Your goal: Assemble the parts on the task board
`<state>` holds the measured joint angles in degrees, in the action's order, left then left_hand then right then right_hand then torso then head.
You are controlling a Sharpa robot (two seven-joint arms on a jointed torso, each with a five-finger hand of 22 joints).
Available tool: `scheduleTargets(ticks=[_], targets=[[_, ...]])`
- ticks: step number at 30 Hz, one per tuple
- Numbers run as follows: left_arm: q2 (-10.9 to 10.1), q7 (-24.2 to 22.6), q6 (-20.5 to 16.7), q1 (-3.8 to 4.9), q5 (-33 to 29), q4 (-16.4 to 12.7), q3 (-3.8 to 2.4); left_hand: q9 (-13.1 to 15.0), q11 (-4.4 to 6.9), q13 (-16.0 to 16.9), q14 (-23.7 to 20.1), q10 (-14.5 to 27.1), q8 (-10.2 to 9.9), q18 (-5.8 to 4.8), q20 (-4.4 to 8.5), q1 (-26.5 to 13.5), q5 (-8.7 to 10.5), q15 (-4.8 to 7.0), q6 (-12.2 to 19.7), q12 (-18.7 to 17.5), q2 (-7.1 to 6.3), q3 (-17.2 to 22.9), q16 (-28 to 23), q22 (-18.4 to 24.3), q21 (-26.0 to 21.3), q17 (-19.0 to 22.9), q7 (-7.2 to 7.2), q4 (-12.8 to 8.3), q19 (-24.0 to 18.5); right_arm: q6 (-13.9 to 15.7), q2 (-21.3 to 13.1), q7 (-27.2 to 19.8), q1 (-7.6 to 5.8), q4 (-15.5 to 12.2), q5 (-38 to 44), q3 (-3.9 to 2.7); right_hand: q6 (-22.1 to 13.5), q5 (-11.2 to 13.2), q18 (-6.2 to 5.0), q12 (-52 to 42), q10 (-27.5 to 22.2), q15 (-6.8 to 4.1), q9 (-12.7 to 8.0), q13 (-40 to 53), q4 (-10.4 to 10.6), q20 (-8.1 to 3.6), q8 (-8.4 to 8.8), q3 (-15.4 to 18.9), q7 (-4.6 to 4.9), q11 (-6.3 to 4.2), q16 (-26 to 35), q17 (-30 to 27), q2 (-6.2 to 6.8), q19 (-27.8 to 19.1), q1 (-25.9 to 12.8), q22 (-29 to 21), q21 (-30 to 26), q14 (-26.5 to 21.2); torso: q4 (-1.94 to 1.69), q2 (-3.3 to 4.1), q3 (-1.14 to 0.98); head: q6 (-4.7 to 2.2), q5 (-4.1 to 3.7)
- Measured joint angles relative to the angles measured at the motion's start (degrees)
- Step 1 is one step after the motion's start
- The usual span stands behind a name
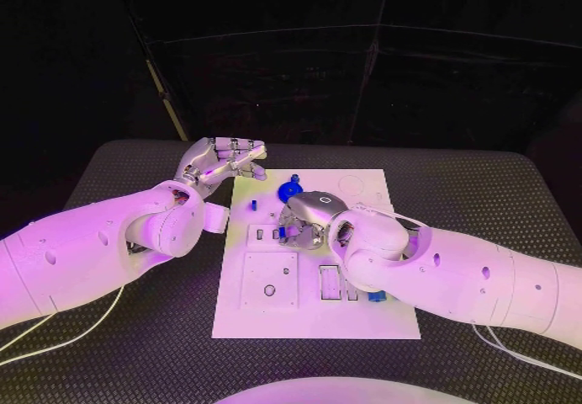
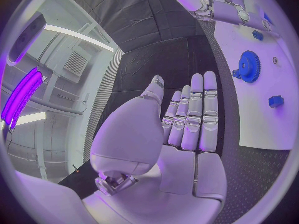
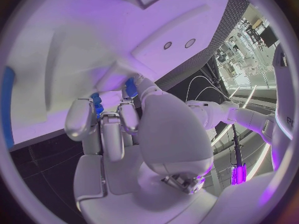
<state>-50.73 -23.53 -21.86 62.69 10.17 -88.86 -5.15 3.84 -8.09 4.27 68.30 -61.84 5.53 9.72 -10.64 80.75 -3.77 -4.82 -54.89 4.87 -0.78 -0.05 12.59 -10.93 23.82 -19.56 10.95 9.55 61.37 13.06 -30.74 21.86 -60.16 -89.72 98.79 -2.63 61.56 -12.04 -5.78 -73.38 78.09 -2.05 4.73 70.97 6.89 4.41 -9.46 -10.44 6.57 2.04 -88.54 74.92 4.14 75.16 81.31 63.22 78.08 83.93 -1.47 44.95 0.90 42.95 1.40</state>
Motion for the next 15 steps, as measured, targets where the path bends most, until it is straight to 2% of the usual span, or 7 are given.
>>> scheduleTargets(ticks=[6, 15], targets=[[0.00, 0.00, 0.01, 0.00, 0.00, 0.00, 0.00, 0.00, 0.00, 0.00, 0.00, 0.00, -0.20, -0.01, 0.00, 0.00, 0.00, 0.00, 0.00, 0.00, 0.00, 0.00, 0.00, 0.00, 0.00, 0.00, 0.00, 0.00, 0.00, 0.00, 0.02, 0.49, 0.00, 0.05, 0.69, -0.04, -0.06, 0.00, 0.00, 0.23, 0.00, 0.00, 0.00, -0.02, 0.15, 0.00, 0.00, 0.15, -0.04, 0.00, 0.00, 0.00, 0.29, 0.00, -0.29, -0.12, 0.00, 0.00, 0.00, -0.01, 0.00, -0.03, 0.00], [-0.04, 0.01, 0.02, 0.00, 0.00, 0.00, 0.00, 0.00, 0.00, -0.01, 0.00, 0.00, -0.20, -0.01, 0.00, 0.00, 0.00, 0.00, 0.00, 0.00, 0.00, 0.00, 0.00, 0.01, 0.00, 0.01, 0.00, 0.00, 0.00, 0.02, 0.05, 0.80, -0.01, 0.15, 1.27, -0.04, -2.04, -0.31, 0.00, 0.52, -0.57, 0.22, -0.51, -0.36, 0.33, 0.22, 0.70, 0.32, 1.03, 0.58, 0.22, -0.01, 1.20, -0.22, -1.20, -0.54, -0.48, 0.22, 0.03, -0.01, 0.00, 0.00, 0.00]])
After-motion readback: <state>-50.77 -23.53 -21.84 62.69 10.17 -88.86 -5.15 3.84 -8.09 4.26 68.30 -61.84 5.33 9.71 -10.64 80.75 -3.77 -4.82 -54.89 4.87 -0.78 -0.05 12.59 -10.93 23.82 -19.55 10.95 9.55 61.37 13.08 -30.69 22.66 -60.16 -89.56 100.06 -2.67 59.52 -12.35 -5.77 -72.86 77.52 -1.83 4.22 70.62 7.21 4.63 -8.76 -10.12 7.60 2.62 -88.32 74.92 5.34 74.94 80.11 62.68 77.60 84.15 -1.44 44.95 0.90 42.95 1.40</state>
